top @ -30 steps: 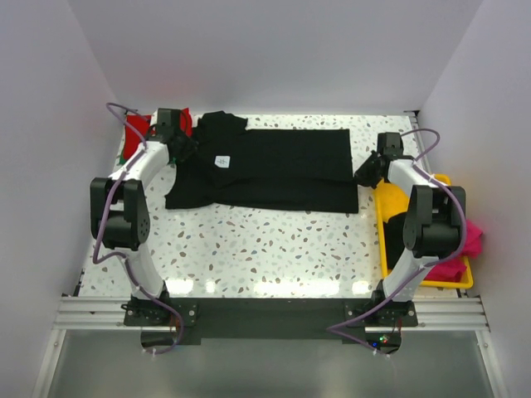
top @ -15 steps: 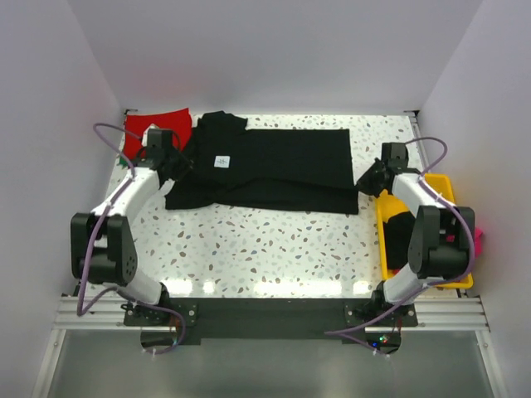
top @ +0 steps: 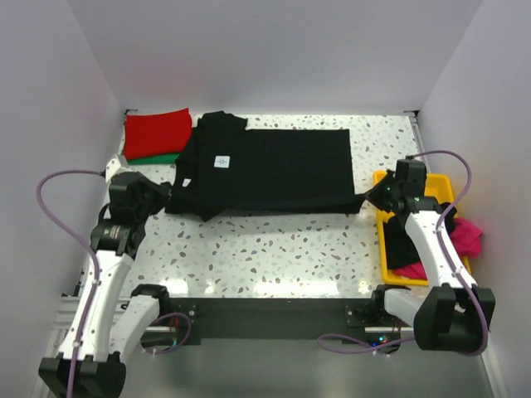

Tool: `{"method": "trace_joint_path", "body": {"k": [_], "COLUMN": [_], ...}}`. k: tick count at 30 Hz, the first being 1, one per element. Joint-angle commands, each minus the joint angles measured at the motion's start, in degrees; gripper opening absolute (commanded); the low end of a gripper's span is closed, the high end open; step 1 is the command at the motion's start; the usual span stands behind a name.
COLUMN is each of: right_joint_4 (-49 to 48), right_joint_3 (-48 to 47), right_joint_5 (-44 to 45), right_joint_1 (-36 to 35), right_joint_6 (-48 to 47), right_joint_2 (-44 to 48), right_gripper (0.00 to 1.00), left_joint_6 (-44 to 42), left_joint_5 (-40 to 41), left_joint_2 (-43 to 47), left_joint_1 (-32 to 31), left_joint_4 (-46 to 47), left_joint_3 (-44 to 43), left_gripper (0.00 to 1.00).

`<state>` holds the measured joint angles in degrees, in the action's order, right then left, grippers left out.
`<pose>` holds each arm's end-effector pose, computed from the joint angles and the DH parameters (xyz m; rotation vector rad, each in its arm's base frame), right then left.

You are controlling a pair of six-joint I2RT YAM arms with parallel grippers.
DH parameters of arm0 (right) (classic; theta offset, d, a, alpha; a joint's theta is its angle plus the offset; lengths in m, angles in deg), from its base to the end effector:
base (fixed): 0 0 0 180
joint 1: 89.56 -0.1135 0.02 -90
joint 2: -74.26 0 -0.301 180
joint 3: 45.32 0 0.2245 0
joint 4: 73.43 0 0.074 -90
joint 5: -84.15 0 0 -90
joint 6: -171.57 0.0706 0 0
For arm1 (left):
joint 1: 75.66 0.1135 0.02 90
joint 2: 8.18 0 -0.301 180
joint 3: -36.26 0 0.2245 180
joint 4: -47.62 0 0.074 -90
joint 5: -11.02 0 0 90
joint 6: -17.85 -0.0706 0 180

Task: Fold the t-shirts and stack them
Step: Fold the tshirt

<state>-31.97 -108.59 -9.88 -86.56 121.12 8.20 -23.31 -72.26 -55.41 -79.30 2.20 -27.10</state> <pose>0.2255 -0.0068 0.2769 0.8290 2.2261 0.3936 0.1572 -0.0017 0.3263 -0.8764 1.9168 -0.4345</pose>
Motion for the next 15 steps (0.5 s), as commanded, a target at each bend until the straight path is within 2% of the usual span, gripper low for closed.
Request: {"method": "trace_joint_path", "body": {"k": [1, 8, 15], "right_joint_4": [4.62, 11.74, 18.16], "right_joint_3": [0.48, 1.27, 0.05], "right_joint_5": [0.61, 1.04, 2.36], "right_joint_1": [0.16, 0.16, 0.25], "right_joint_6": [-1.49, -2.28, -3.25], "right_joint_2": [5.74, 15.60, 22.37], "right_gripper": [0.00, 0.00, 0.00], "left_joint_6": [-1.11, -2.52, -3.31], "left_joint_5": [3.99, 7.43, 6.90], "left_joint_2": [6.69, 16.71, 19.62], "left_joint_1": [0.56, 0.56, 0.56], "left_joint_4": [-8.47, -18.51, -24.23], "left_joint_3": [0.40, -4.78, -10.06], "left_gripper": [0.00, 0.00, 0.01]}}
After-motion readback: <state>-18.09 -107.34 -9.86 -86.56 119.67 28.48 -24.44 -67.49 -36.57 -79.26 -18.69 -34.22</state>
